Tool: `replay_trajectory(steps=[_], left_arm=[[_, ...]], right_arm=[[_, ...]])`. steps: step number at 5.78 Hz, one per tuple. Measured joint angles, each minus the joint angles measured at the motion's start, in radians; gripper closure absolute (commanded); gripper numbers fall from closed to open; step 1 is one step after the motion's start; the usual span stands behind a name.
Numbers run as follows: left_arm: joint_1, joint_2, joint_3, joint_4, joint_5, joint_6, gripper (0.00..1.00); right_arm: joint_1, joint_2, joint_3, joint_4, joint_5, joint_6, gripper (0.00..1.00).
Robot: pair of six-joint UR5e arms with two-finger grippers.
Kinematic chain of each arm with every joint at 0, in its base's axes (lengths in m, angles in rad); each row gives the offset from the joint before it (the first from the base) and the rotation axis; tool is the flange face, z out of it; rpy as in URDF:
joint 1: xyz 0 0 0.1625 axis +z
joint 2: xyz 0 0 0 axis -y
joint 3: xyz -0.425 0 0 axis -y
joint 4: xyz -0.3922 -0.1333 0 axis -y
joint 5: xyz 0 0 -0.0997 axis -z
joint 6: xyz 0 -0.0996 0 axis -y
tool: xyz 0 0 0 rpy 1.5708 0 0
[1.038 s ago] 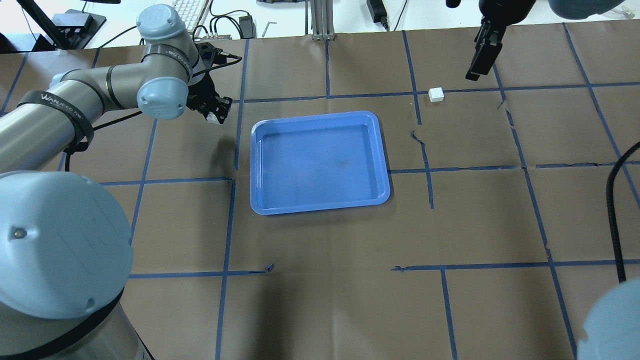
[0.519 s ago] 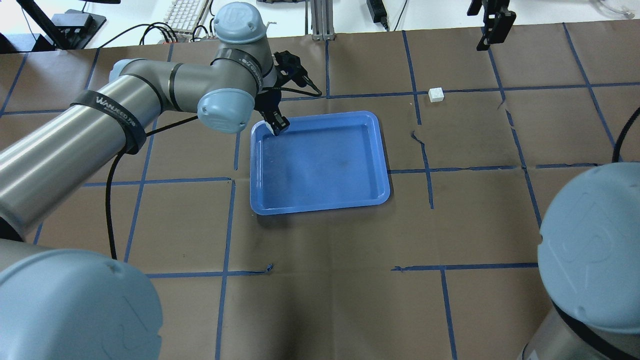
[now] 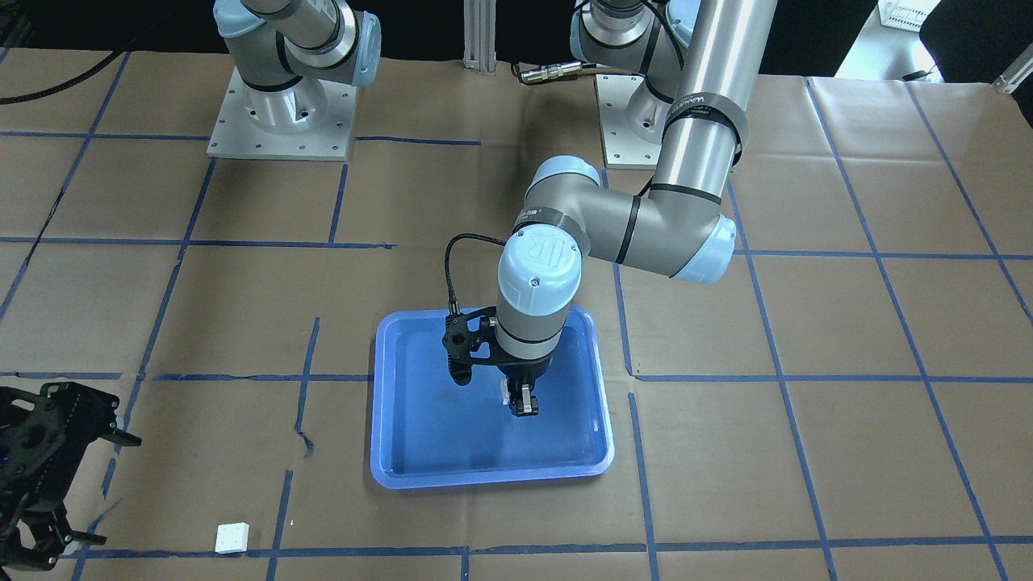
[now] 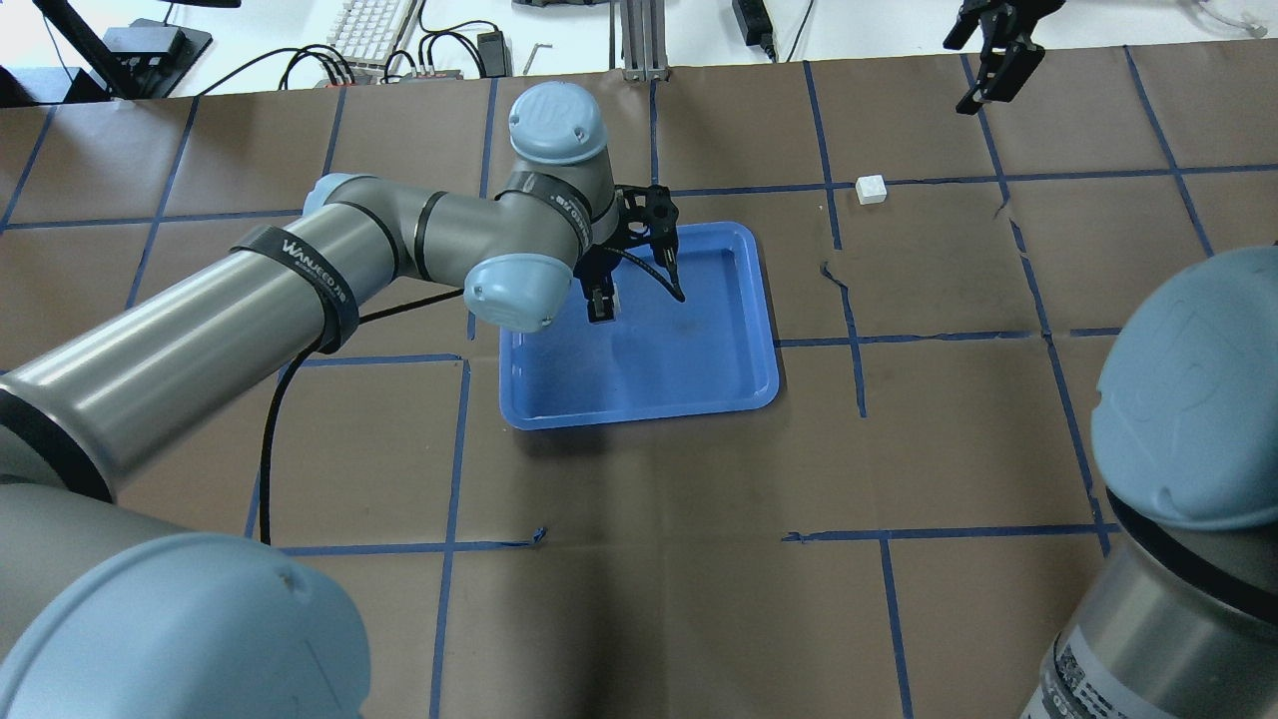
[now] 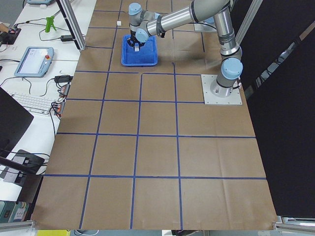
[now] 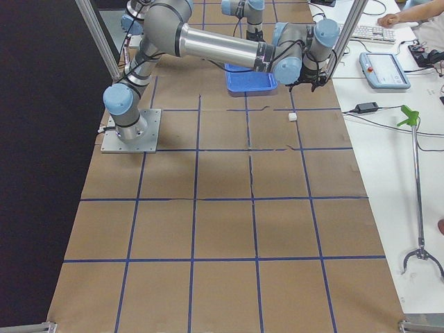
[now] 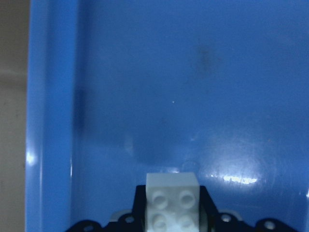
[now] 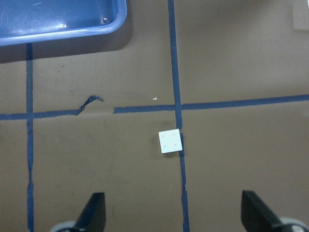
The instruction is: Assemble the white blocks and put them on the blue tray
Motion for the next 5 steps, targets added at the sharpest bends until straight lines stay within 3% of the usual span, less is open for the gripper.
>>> replay_trajectory(steps=[2,5], left_arm=[[-0.009,-0.010,-0.051,0.071,-0.012,0.021,0.01],[-0.018,0.038,-0.038,0.047,-0.008,-0.018,0.00]], right_arm=[[-0.056,0.095,0.011,0.002,0.172,-0.114,0.00],[-0.086,0.165,0.108,-0.047,0.334,-0.317,0.01]])
